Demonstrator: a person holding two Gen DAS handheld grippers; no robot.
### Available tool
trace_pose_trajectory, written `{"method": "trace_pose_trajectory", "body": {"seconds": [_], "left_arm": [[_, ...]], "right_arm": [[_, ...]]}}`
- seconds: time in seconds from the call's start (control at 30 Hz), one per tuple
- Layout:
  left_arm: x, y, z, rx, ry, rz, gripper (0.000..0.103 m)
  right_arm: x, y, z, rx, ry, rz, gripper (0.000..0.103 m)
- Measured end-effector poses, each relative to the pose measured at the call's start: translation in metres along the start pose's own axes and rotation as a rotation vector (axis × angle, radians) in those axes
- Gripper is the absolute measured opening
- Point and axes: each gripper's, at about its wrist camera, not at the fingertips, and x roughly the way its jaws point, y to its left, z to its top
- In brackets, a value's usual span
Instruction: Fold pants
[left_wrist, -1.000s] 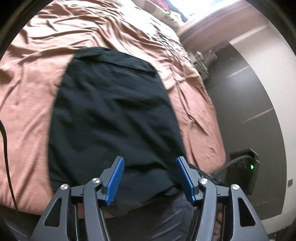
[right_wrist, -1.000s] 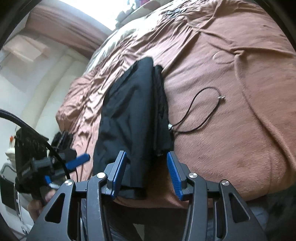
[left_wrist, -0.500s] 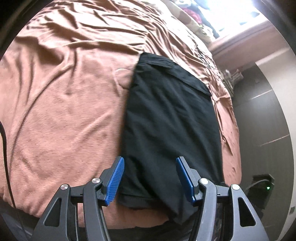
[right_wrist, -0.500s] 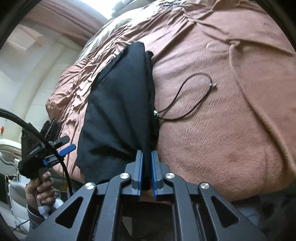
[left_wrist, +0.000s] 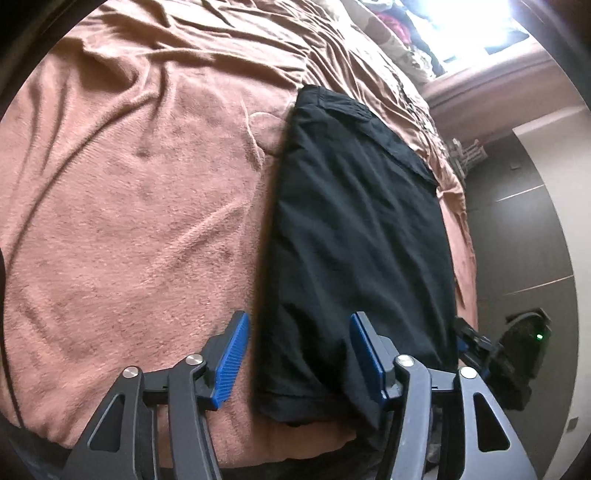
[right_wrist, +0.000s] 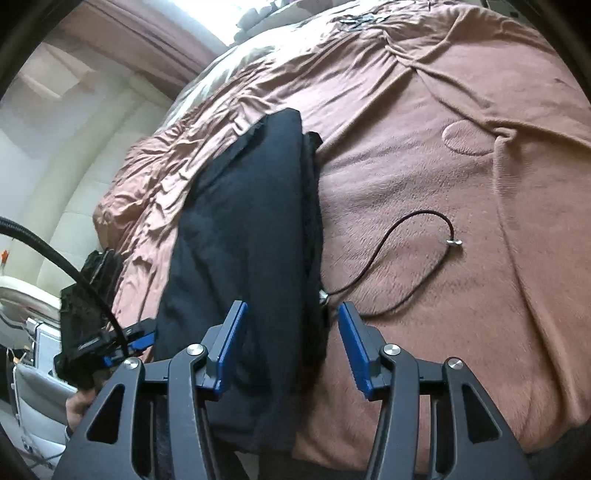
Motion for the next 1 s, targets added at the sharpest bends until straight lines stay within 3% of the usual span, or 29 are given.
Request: {"method": "trace_pose_trajectory", "body": {"seconds": [0.1,0.27,0.47,0.5,0.57,0.7,1.0], "left_arm": [[0.004,0.002,0.002,-0.008,0.015,-0.023,0.047],[0.011,0.006,0.003,-0.041,0.022,-0.078,0.046],[0.006,0.003,-0.001,-0.013,0.031,-0.078,0.015],[0.004,0.003,-0.001,-0.013,0.029,-0.088,0.012],[-0.004,0.002,-0.001,-0.009,0.016,-0.100,0.011],[-0.021,0.002,-0.001,0.001,0.001,-0.099,0.010],[-0.058,0.029,0.000,0.010,0.001,-0.050,0.010]], "right_arm": [[0.013,-0.001,0.007,0.004,0.005,0.005,0.049],[0.031,-0.009,0.015,0.031,0.029,0.024,0.049],[0.042,-0.027,0.015,0.118,0.095,0.157,0.049],[0.043,-0.026,0.014,0.114,0.105,0.168,0.045],[0.043,-0.021,0.013,0.100,0.112,0.162,0.044],[0.042,-0.014,0.011,0.105,0.115,0.165,0.035],[0.055,0.023,-0.014,0.063,0.188,0.179,0.034]]}}
